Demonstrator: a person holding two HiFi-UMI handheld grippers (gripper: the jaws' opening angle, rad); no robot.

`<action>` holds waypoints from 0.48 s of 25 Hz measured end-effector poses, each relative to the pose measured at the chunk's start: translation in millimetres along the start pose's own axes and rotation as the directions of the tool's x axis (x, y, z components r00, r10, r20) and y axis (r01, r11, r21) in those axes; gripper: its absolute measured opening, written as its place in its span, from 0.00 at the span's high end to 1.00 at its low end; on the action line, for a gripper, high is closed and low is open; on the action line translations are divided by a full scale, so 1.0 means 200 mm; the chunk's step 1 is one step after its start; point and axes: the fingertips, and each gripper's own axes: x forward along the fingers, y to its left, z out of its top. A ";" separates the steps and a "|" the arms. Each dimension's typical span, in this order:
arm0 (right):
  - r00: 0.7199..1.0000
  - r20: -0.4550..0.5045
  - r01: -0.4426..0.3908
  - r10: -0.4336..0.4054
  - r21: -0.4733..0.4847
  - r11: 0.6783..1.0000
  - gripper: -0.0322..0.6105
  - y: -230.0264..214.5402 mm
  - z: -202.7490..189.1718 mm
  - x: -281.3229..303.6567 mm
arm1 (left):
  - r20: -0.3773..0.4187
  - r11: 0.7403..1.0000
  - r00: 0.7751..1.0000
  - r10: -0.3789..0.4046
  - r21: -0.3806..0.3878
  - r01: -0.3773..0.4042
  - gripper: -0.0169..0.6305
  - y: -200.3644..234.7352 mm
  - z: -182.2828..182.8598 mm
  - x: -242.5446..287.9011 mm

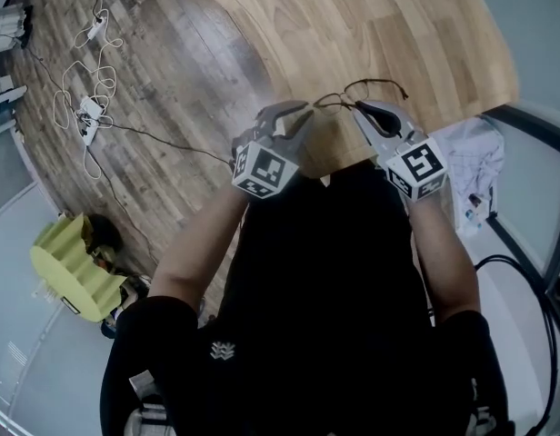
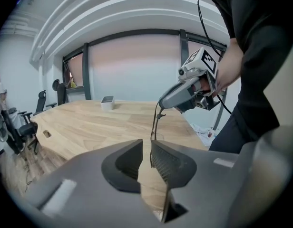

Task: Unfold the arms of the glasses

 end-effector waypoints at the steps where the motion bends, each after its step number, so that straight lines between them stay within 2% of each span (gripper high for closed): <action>1: 1.000 -0.003 -0.001 0.001 -0.008 1.000 0.91 0.01 0.00 0.00 | 0.000 1.000 1.000 0.010 -0.010 -0.010 0.87 0.01 -0.01 -0.02; 12: 0.999 -0.043 -0.022 0.016 -0.150 0.988 0.91 0.17 0.04 0.04 | 0.029 0.995 0.995 0.092 -0.036 -0.091 0.87 0.03 -0.04 -0.24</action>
